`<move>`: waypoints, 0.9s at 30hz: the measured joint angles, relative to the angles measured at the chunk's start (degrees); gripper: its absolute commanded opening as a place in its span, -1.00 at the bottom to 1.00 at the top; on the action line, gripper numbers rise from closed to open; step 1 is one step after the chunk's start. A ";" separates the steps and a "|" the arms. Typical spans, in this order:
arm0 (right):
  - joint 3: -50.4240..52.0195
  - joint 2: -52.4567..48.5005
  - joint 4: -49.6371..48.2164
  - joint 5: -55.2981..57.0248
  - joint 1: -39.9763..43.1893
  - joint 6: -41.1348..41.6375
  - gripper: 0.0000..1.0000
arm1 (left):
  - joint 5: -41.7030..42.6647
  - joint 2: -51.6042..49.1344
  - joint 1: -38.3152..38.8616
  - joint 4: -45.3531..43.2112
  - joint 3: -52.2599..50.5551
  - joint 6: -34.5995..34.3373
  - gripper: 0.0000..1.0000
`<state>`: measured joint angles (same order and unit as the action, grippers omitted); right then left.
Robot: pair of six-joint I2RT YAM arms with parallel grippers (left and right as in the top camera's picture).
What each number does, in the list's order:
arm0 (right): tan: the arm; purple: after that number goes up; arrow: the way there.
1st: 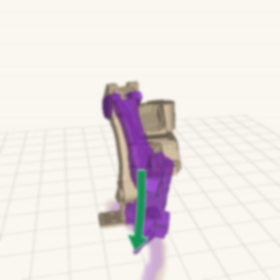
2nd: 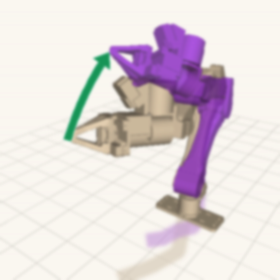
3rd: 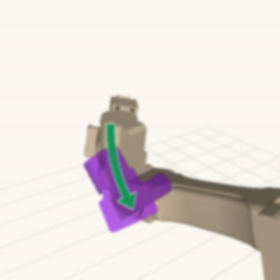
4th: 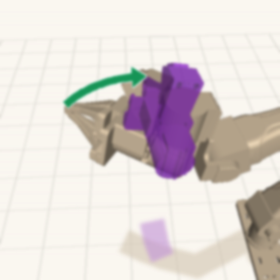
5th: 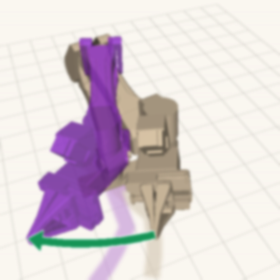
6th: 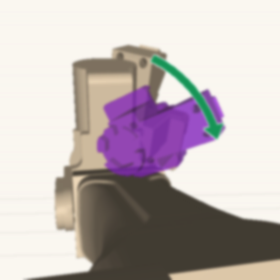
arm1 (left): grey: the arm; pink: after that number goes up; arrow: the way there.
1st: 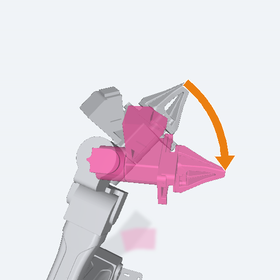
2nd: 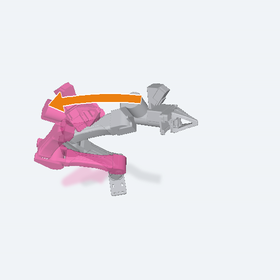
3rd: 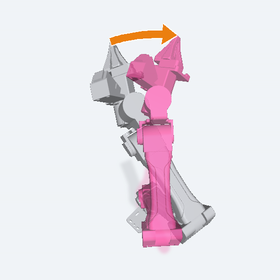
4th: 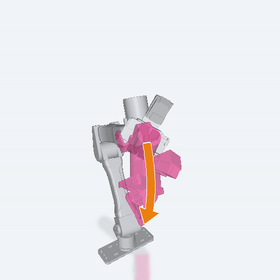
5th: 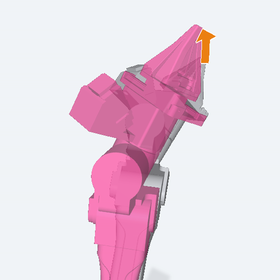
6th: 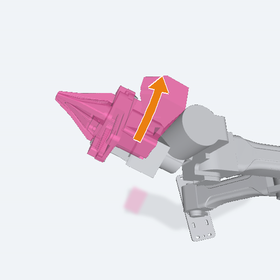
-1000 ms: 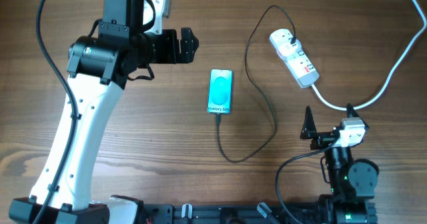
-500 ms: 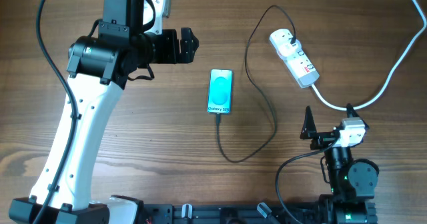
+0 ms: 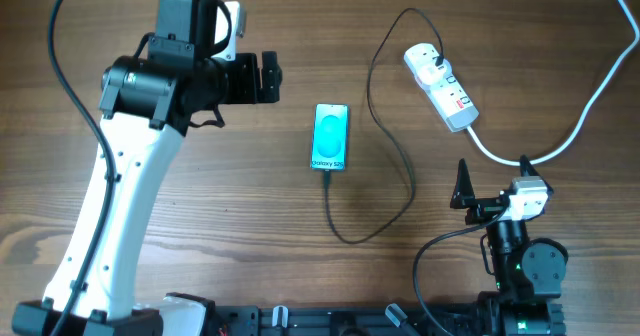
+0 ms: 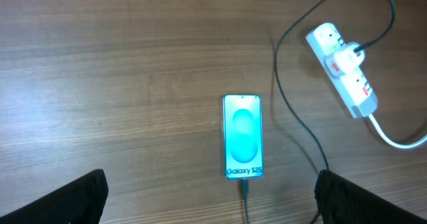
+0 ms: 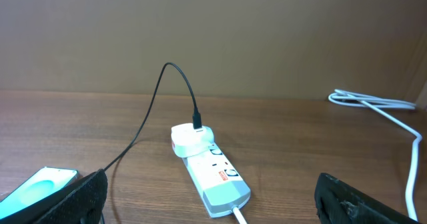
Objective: Plug charger to phone and switch on socket
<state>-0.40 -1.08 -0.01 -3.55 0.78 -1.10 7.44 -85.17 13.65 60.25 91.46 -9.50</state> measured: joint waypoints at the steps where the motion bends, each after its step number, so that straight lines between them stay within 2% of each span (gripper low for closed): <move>1: 0.00 0.00 0.00 0.00 0.00 0.00 0.99 | -0.37 1.44 -0.13 -1.86 -1.92 0.39 1.00; 4: 0.02 0.15 -0.02 0.02 0.00 0.00 1.00 | -1.18 9.64 -1.27 -10.40 -13.35 3.06 1.00; 10: 0.02 0.33 0.02 0.02 0.00 0.00 1.00 | -1.64 24.70 -6.86 -8.81 -32.30 4.79 1.00; 13: 0.02 0.33 0.02 0.02 0.00 0.00 1.00 | -1.57 34.91 -10.40 -13.25 -40.74 5.95 1.00; 15: 0.02 0.35 0.00 0.04 0.00 0.00 0.99 | -0.57 43.71 -11.65 -19.34 -48.41 8.44 1.00; 17: 0.02 0.35 0.00 0.02 0.00 0.00 0.99 | 0.81 49.77 -12.15 -24.20 -53.33 9.79 1.00; 24: 0.02 0.35 0.00 0.02 0.00 0.00 1.00 | 2.43 63.98 -12.35 -30.80 -63.87 10.97 1.00; 27: 0.02 0.35 0.00 0.02 0.00 0.00 0.99 | 3.43 69.26 -12.35 -39.23 -72.00 10.99 1.00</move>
<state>-0.38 -0.73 -0.01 -3.53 0.78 -1.10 10.87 -15.90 1.30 21.02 19.46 1.50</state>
